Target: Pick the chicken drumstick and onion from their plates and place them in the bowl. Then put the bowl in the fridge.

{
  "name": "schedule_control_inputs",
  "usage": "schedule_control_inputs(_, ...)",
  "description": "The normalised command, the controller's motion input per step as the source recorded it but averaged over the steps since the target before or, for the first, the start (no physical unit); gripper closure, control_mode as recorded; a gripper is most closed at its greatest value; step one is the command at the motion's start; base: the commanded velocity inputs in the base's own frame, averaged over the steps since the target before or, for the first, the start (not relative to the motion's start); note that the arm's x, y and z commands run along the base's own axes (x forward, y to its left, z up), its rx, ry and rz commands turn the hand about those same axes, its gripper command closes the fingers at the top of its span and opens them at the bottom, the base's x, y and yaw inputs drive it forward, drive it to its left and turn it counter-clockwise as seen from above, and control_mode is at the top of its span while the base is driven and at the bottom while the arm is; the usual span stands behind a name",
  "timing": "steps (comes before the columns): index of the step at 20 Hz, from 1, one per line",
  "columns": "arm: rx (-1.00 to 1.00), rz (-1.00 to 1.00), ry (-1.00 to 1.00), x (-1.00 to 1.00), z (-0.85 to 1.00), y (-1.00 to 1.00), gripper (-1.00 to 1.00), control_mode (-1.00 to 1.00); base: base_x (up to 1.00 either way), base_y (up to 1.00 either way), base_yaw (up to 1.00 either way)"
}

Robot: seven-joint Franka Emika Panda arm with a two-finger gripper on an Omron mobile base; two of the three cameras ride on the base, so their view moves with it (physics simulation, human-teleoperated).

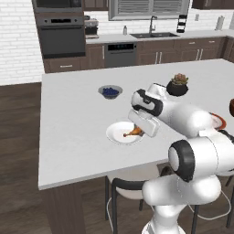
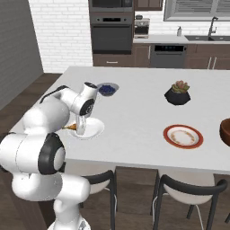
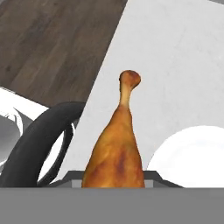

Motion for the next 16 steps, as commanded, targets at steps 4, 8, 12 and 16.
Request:
schedule_control_inputs(4,0.00,-0.07,0.00,-0.46,0.33,-0.03,1.00,-1.00,0.00,0.00,0.00)
schedule_control_inputs(8,0.00,-0.01,0.00,-0.06,0.09,-0.08,1.00,1.00,-0.16,-0.44,-0.04)
schedule_control_inputs(12,0.00,0.00,0.00,0.00,0.00,0.00,1.00,1.00,-0.31,-0.93,-0.01)
schedule_control_inputs(16,0.00,0.00,0.00,0.00,0.00,0.00,1.00,1.00,-0.55,-1.00,0.00)
